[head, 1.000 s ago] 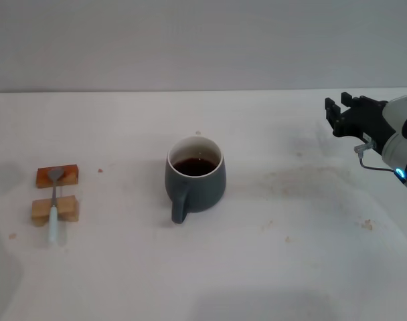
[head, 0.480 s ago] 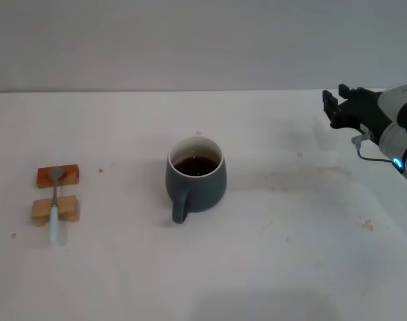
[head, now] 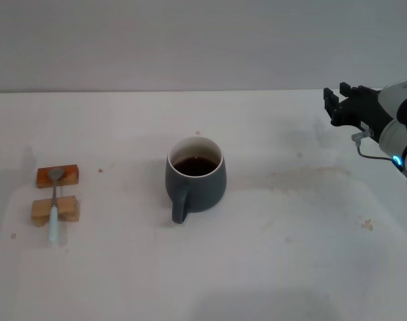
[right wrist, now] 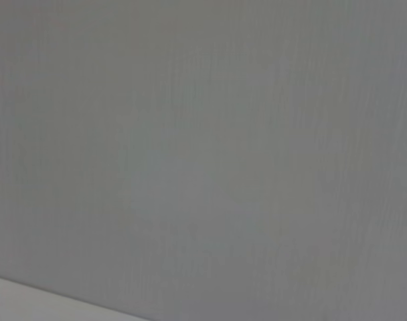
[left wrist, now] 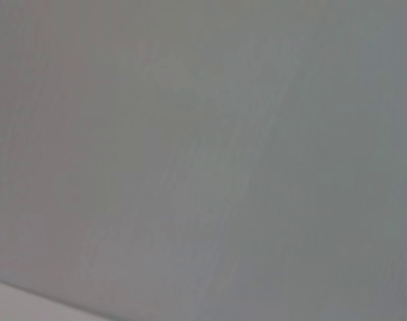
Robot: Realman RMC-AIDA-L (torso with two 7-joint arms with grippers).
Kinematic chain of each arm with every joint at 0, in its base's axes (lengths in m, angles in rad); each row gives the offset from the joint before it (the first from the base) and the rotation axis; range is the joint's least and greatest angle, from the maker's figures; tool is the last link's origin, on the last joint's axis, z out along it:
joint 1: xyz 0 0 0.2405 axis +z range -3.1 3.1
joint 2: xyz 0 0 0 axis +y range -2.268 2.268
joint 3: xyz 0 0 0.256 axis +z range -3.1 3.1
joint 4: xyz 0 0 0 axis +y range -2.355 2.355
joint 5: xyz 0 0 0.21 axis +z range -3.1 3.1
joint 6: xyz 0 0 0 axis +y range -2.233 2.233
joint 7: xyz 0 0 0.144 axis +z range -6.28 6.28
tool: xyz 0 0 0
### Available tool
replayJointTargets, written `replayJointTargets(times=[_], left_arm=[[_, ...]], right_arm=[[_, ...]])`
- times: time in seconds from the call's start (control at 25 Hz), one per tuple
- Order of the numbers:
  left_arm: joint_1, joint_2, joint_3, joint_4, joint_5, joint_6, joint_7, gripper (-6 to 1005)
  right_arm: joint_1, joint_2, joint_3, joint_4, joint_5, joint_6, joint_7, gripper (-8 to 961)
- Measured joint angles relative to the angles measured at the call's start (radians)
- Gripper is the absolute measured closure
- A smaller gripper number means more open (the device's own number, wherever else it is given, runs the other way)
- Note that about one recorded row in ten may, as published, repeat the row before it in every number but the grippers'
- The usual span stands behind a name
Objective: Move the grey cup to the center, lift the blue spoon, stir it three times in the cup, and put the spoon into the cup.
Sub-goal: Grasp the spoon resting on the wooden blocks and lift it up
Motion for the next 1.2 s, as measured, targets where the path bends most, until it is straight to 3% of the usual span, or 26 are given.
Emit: replayJointTargets(times=[0.24,0.28,0.36,0.4,0.52,0.6,0.8,1.08,1.16,1.2], left_arm=[[0.098,-0.037,0.001,-0.171,-0.012,-0.203,0.221,323],[0.135,-0.054,0.004,-0.233,-0.015,-0.294,0.288,323],[0.146,-0.058,0.007,-0.251,-0.016,-0.316,0.302,323],[0.18,-0.073,0.018,-0.302,-0.02,-0.386,0.341,323],[0.206,-0.086,0.031,-0.334,-0.022,-0.435,0.367,323],[0.244,-0.108,0.051,-0.378,-0.024,-0.478,0.394,323],[0.301,-0.117,0.084,-0.457,-0.032,-0.516,0.401,323],[0.322,-0.125,0.123,-0.498,-0.036,-0.508,0.409,323],[0.325,-0.125,0.138,-0.48,-0.037,-0.461,0.407,323],[0.344,-0.126,0.162,-0.443,-0.038,-0.36,0.402,323]], right_arm=[[0.002,0.001,0.005,0.002,0.0,0.001,0.0,651],[0.005,0.002,0.005,0.002,0.001,0.001,0.0,651],[0.006,0.003,0.004,0.002,0.001,0.001,0.0,651],[0.008,0.003,0.004,0.002,0.001,0.001,0.0,651],[0.01,0.004,0.004,0.002,0.002,0.001,0.0,651],[0.011,0.004,0.004,0.002,0.003,0.001,0.0,651],[0.014,0.004,0.004,0.003,0.003,0.001,0.0,651],[0.019,0.004,0.004,0.003,0.0,0.001,0.0,651],[0.02,0.004,0.004,0.003,0.0,0.001,0.0,651],[0.02,0.004,0.004,0.004,0.0,0.001,-0.003,651]])
